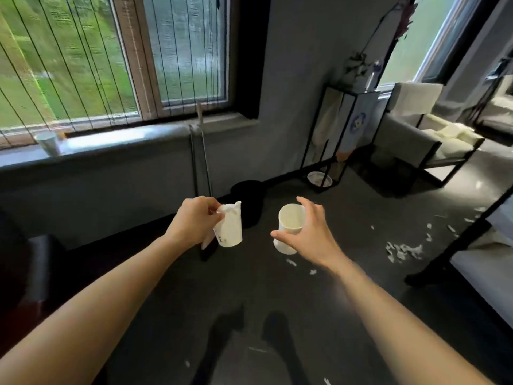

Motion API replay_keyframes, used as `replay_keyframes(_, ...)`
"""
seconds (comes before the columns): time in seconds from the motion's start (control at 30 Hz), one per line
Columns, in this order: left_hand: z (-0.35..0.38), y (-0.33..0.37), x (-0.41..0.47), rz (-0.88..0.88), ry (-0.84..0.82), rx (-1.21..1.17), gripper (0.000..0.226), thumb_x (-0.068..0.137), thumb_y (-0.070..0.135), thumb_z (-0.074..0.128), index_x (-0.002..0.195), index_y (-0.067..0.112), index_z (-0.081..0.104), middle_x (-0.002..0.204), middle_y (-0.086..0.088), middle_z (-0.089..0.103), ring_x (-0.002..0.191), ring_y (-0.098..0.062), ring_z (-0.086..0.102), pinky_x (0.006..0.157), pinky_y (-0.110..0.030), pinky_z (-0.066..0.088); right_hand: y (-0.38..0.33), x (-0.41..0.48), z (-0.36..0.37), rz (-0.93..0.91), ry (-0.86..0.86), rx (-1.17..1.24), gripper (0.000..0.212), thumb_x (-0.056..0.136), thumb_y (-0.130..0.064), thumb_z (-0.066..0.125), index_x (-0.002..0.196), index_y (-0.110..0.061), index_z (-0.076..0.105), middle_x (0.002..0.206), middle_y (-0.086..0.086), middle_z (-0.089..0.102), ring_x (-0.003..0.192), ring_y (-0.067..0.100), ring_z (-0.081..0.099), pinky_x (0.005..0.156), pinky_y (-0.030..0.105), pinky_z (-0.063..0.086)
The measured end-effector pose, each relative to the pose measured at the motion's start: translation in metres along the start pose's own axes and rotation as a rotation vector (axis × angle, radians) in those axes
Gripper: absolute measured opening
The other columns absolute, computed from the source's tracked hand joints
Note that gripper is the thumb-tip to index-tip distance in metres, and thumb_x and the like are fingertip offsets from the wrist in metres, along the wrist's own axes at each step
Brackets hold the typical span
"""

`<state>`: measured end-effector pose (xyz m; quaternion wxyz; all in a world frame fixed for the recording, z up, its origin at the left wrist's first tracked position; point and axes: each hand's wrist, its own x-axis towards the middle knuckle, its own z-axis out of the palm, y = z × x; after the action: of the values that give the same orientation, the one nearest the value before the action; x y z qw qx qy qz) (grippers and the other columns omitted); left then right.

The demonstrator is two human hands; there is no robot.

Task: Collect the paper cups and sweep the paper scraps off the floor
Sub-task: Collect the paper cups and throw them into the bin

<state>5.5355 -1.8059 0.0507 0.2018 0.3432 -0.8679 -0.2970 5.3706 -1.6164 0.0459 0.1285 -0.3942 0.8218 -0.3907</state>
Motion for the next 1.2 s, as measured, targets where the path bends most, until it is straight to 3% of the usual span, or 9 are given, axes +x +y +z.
replay_keyframes(0.07,-0.007,-0.001,0.049,-0.002,0.009,0.035,0.013,0.089,0.017,0.062,0.099,0.013,0.070,0.089,0.002,0.062,0.084,-0.014,0.059,0.077,-0.032,0.051,-0.001,0.057,-0.002,-0.038,-0.024,-0.005,0.096,0.068,-0.050,0.078,0.144,-0.030,0.023,0.132,-0.011,0.023,0.109,0.004,0.031,0.093,0.022,0.030)
replay_keyframes(0.3,0.003,-0.012,0.208,-0.027,0.067,0.102,0.013,0.087,0.013,0.064,0.097,0.008,0.071,0.086,0.000,0.061,0.081,-0.016,0.058,0.076,-0.029,0.048,0.013,0.237,0.009,-0.135,-0.046,0.000,0.098,0.067,-0.050,0.080,0.145,-0.024,0.027,0.137,-0.005,0.027,0.118,0.006,0.032,0.096,0.021,0.029)
replay_keyframes(0.53,0.081,-0.044,0.390,-0.071,0.045,0.111,0.008,0.085,0.016,0.067,0.091,0.013,0.072,0.082,0.005,0.060,0.077,-0.016,0.059,0.070,-0.033,0.050,0.086,0.436,0.035,-0.099,-0.162,0.032,0.096,0.071,-0.040,0.081,0.146,-0.024,0.023,0.143,-0.004,0.025,0.125,0.009,0.031,0.099,0.021,0.027)
replay_keyframes(0.63,0.119,-0.057,0.466,-0.178,0.005,0.063,0.002,0.085,0.016,0.066,0.084,0.016,0.068,0.080,0.005,0.063,0.078,-0.016,0.062,0.072,-0.038,0.053,0.120,0.520,0.043,-0.048,-0.251,0.020,0.098,0.072,-0.035,0.081,0.148,-0.023,0.019,0.144,-0.002,0.022,0.117,0.002,0.028,0.097,0.018,0.026)
replay_keyframes(0.73,0.158,-0.080,0.533,-0.278,0.000,0.001,0.003,0.085,0.016,0.066,0.083,0.018,0.065,0.082,0.006,0.064,0.077,-0.014,0.061,0.071,-0.035,0.053,0.151,0.596,0.060,-0.014,-0.320,-0.019,0.099,0.072,-0.033,0.082,0.148,-0.020,0.020,0.144,0.001,0.023,0.123,0.009,0.034,0.096,0.016,0.025)
replay_keyframes(0.83,0.200,-0.110,0.584,-0.320,-0.016,0.006,0.002,0.086,0.014,0.064,0.087,0.013,0.066,0.086,0.002,0.063,0.078,-0.014,0.059,0.066,-0.027,0.045,0.184,0.657,0.091,-0.022,-0.365,-0.080,0.098,0.072,-0.033,0.082,0.148,-0.015,0.023,0.144,0.005,0.025,0.130,0.016,0.034,0.096,0.011,0.021)
replay_keyframes(0.93,0.248,-0.149,0.630,-0.359,-0.070,0.048,0.007,0.088,0.010,0.062,0.092,0.008,0.067,0.090,0.000,0.054,0.084,-0.019,0.055,0.068,-0.022,0.036,0.222,0.702,0.134,0.001,-0.426,-0.100,0.098,0.072,-0.038,0.081,0.148,-0.017,0.023,0.143,0.003,0.026,0.130,0.016,0.034,0.098,0.017,0.026)
replay_keyframes(1.07,0.327,-0.214,0.689,-0.381,-0.104,0.031,0.016,0.091,0.011,0.060,0.103,0.007,0.069,0.102,-0.004,0.053,0.093,-0.022,0.055,0.075,-0.024,0.038,0.288,0.760,0.205,0.032,-0.466,-0.105,0.098,0.074,-0.042,0.078,0.149,-0.020,0.020,0.142,0.000,0.024,0.128,0.015,0.035,0.096,0.020,0.031)
replay_keyframes(1.2,0.415,-0.284,0.734,-0.446,-0.253,0.051,0.024,0.096,0.016,0.052,0.114,0.008,0.065,0.117,-0.010,0.056,0.104,-0.025,0.056,0.087,-0.035,0.046,0.360,0.807,0.286,0.104,-0.495,-0.092,0.097,0.074,-0.042,0.077,0.148,-0.020,0.019,0.143,0.002,0.026,0.130,0.019,0.035,0.100,0.030,0.037)
